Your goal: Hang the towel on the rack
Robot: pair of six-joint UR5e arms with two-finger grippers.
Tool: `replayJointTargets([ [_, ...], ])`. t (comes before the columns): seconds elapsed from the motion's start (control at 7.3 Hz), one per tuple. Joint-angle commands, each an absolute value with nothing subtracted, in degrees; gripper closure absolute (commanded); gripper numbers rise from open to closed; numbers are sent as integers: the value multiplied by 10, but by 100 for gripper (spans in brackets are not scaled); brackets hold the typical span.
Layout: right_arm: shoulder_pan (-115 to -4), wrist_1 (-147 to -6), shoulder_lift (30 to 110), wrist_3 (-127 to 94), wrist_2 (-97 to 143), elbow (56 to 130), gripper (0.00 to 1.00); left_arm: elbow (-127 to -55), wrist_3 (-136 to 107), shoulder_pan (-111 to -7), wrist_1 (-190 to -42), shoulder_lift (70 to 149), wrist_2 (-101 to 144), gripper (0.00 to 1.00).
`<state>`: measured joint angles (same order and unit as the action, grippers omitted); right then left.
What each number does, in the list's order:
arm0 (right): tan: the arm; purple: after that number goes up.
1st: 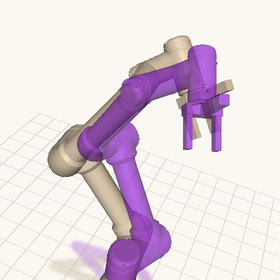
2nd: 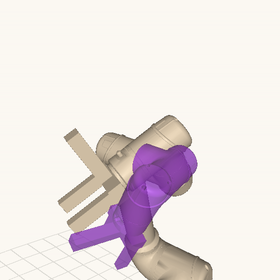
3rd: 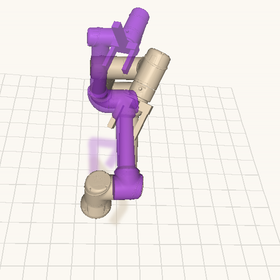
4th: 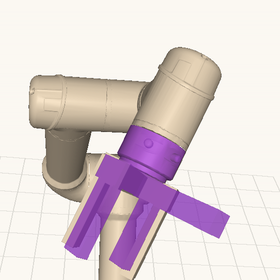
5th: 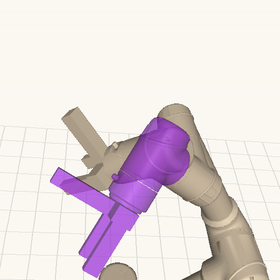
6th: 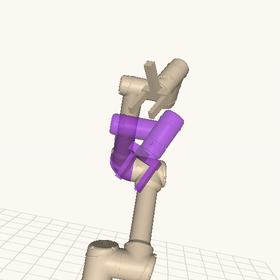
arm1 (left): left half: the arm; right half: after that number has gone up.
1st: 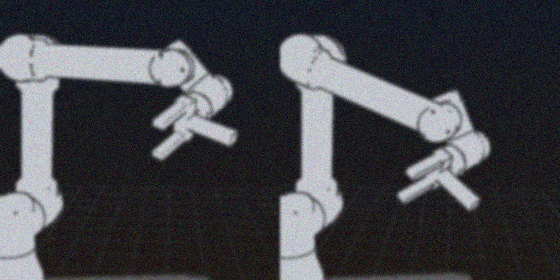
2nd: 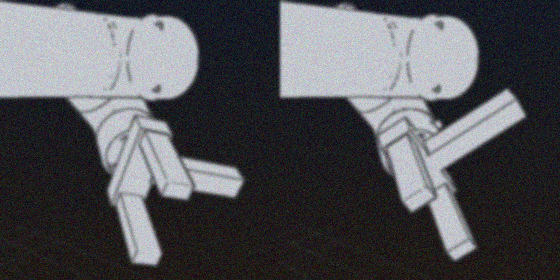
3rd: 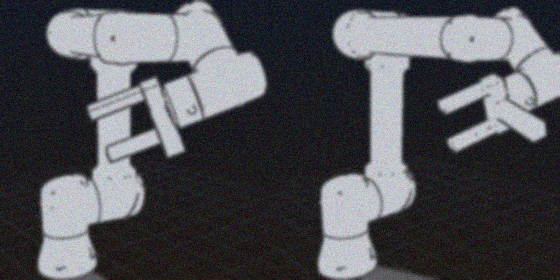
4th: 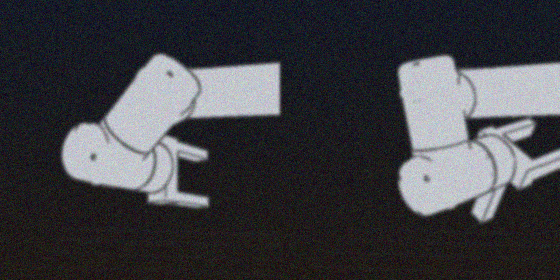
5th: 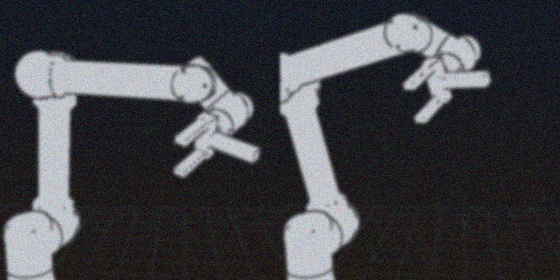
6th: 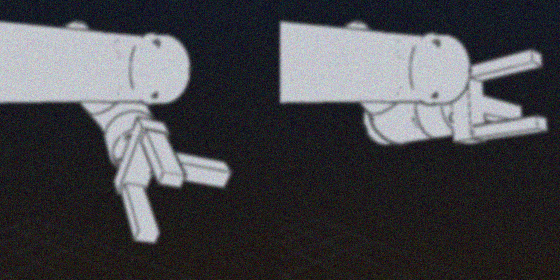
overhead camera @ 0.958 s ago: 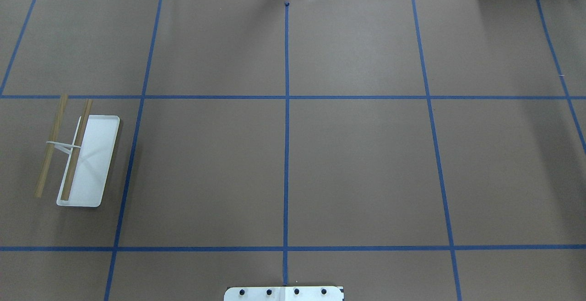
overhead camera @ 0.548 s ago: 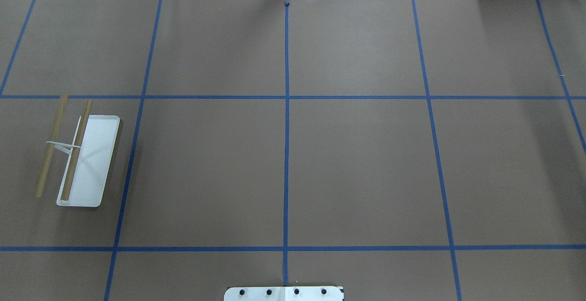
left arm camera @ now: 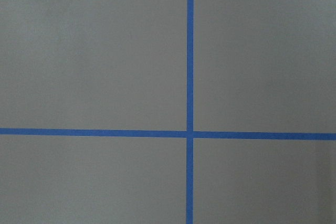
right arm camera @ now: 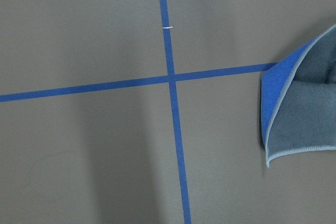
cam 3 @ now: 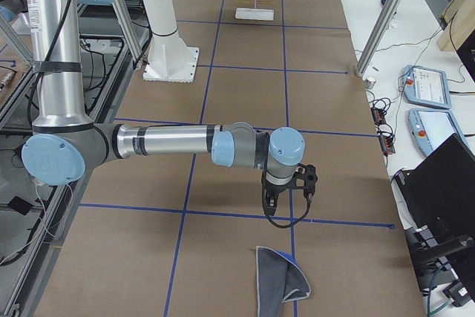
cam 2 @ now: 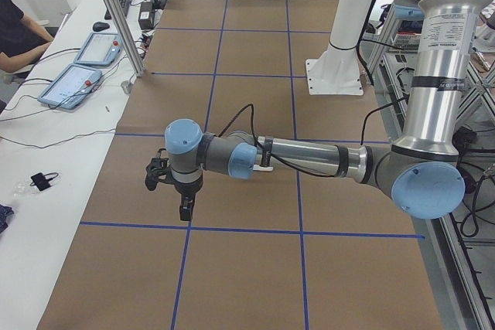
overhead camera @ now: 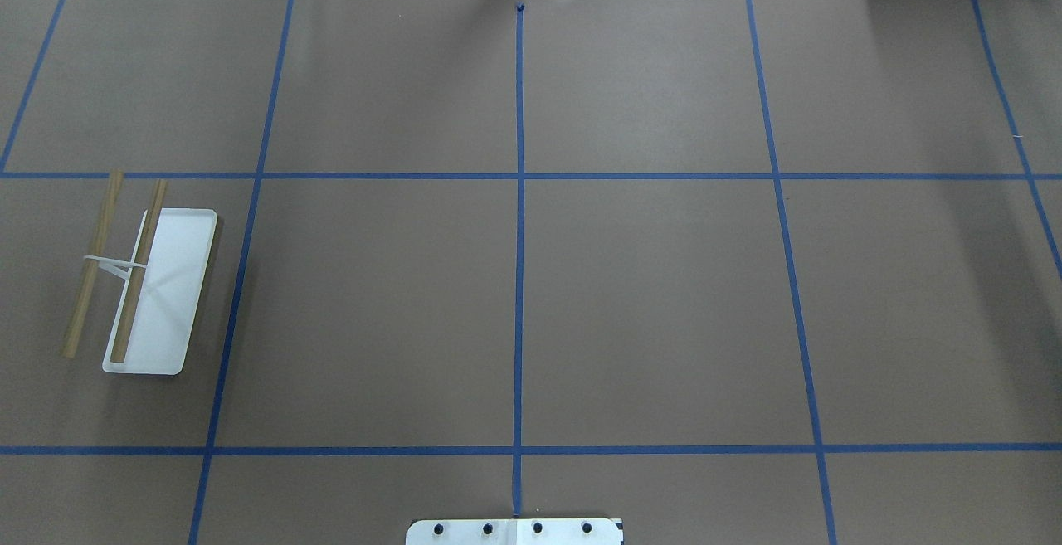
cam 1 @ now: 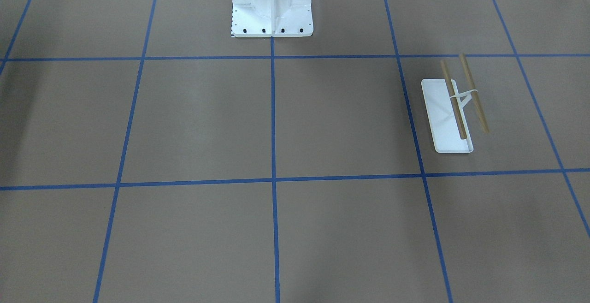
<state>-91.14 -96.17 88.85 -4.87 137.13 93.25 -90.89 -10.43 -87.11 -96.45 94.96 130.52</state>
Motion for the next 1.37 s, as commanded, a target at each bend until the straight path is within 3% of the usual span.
replayJointTargets([
  [0.0, -911, -955, 895, -43, 1374, 919, 0, -911, -106, -871, -976, 950, 1305, 1],
  [0.41, -911, -864, 917, -47, 1373, 877, 0, -908, -107, -871, -976, 951, 1303, 1],
  [1.23, -909, -642, 847, -35, 1297, 615, 0, -906, -141, -867, -1012, 953, 1306, 1],
])
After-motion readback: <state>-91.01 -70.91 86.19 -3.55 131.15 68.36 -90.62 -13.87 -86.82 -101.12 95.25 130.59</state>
